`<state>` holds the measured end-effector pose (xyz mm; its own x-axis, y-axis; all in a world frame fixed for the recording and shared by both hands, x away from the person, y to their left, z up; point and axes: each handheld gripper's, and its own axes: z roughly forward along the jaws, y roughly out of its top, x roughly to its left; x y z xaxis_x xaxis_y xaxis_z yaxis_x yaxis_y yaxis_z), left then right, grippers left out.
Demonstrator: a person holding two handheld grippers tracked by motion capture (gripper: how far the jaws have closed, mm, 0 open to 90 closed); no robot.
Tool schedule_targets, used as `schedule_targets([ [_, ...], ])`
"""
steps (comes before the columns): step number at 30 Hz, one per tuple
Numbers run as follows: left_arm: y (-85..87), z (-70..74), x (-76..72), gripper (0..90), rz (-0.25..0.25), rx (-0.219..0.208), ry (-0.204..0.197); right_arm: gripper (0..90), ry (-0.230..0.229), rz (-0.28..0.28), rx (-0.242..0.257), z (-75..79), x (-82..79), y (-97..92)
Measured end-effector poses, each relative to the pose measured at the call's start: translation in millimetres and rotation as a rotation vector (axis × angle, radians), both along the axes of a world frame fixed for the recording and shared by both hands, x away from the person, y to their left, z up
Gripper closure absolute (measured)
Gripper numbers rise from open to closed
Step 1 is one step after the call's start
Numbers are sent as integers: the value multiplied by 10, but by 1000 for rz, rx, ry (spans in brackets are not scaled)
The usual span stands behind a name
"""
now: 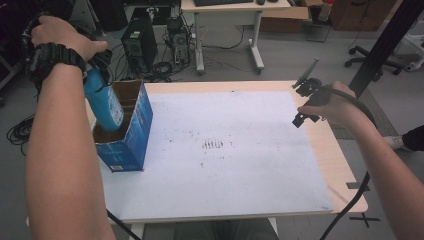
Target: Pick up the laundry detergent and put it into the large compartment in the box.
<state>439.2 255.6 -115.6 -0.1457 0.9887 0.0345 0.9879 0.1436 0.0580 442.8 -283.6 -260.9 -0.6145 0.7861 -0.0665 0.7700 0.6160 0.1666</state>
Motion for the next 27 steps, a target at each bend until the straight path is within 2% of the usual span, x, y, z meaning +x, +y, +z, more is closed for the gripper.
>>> schedule_targets([
  [27,-71,-503,128,377,-37,-8,48,174,5,1,-2,-33,-10,-4],
])
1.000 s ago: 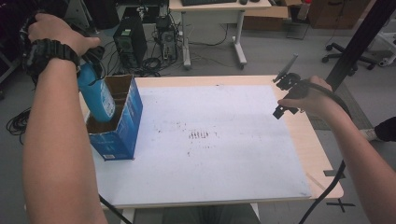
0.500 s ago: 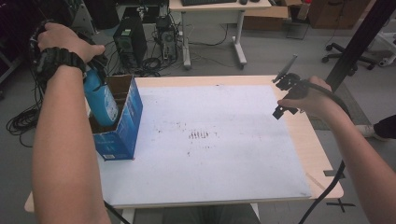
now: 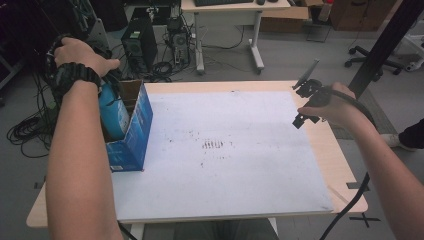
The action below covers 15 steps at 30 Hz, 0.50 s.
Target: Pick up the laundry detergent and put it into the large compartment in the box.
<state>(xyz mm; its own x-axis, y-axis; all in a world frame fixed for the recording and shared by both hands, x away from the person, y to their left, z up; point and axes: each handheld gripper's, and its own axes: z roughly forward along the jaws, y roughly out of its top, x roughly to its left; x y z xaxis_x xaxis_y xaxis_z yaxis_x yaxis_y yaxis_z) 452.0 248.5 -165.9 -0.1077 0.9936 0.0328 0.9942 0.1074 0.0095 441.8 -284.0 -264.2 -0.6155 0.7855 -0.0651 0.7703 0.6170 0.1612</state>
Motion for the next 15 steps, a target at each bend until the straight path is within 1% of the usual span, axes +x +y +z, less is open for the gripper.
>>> schedule_targets([
  [2,-5,-30,8,377,-1,0,5,174,1,-3,0,-4,-2,2],
  [3,-7,-70,15,377,-2,2,9,174,1,-2,0,-8,-2,-1],
  [5,-9,-89,19,377,-6,5,10,174,1,-2,1,-11,-2,-1],
  [6,-9,-126,25,377,-6,7,14,174,2,-2,-1,-18,-4,-2],
  [7,-9,-126,25,378,-6,7,14,174,2,-2,-1,-18,-4,-2],
  [10,-14,-184,32,377,-11,8,20,174,4,-4,0,-32,-4,-6],
  [12,-12,-236,37,377,-15,4,26,174,4,-2,-2,-43,-3,-9],
  [15,-10,-267,39,377,-16,2,30,174,6,-1,-2,-46,-4,-7],
])
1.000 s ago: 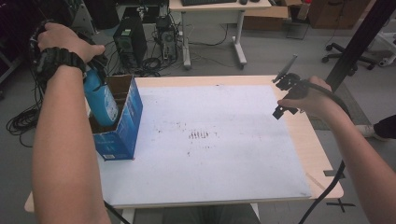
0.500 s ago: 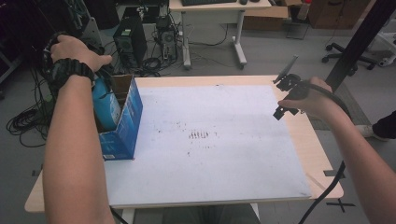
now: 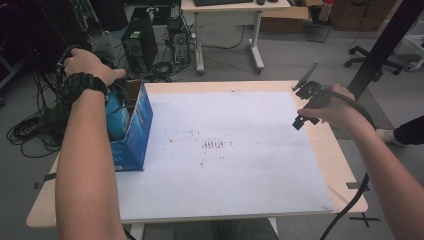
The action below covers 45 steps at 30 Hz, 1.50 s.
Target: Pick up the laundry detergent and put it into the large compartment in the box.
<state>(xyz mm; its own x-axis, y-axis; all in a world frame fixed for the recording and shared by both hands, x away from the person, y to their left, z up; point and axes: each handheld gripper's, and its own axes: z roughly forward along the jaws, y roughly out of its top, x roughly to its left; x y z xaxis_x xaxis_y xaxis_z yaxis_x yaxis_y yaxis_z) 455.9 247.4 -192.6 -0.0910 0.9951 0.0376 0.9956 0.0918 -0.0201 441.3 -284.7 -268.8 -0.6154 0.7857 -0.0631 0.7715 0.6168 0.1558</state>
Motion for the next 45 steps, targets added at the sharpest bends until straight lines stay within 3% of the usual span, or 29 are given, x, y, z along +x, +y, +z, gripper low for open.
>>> schedule_targets([
  [45,105,-648,16,377,-10,-5,61,174,2,2,-8,-28,-12,33],
])
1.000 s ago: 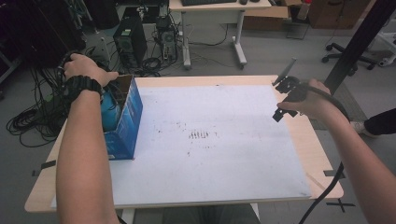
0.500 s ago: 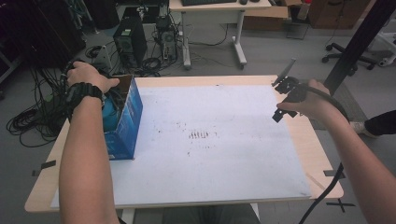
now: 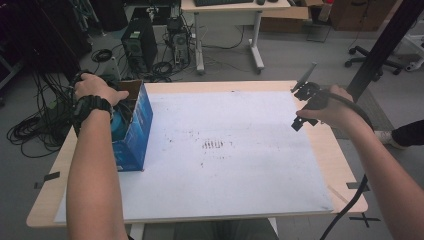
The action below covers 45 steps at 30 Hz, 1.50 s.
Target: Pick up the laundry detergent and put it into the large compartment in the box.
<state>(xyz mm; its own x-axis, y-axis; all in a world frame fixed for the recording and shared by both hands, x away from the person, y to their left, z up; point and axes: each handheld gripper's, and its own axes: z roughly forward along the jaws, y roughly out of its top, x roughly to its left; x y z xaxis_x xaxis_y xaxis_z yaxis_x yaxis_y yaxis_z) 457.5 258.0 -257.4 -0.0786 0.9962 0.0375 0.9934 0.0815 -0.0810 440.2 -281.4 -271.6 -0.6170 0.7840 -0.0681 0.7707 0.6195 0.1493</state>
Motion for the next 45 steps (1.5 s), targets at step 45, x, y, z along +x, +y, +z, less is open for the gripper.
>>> schedule_targets([
  [45,9,-227,41,375,-12,3,9,174,8,-2,-4,-35,10,4],
])
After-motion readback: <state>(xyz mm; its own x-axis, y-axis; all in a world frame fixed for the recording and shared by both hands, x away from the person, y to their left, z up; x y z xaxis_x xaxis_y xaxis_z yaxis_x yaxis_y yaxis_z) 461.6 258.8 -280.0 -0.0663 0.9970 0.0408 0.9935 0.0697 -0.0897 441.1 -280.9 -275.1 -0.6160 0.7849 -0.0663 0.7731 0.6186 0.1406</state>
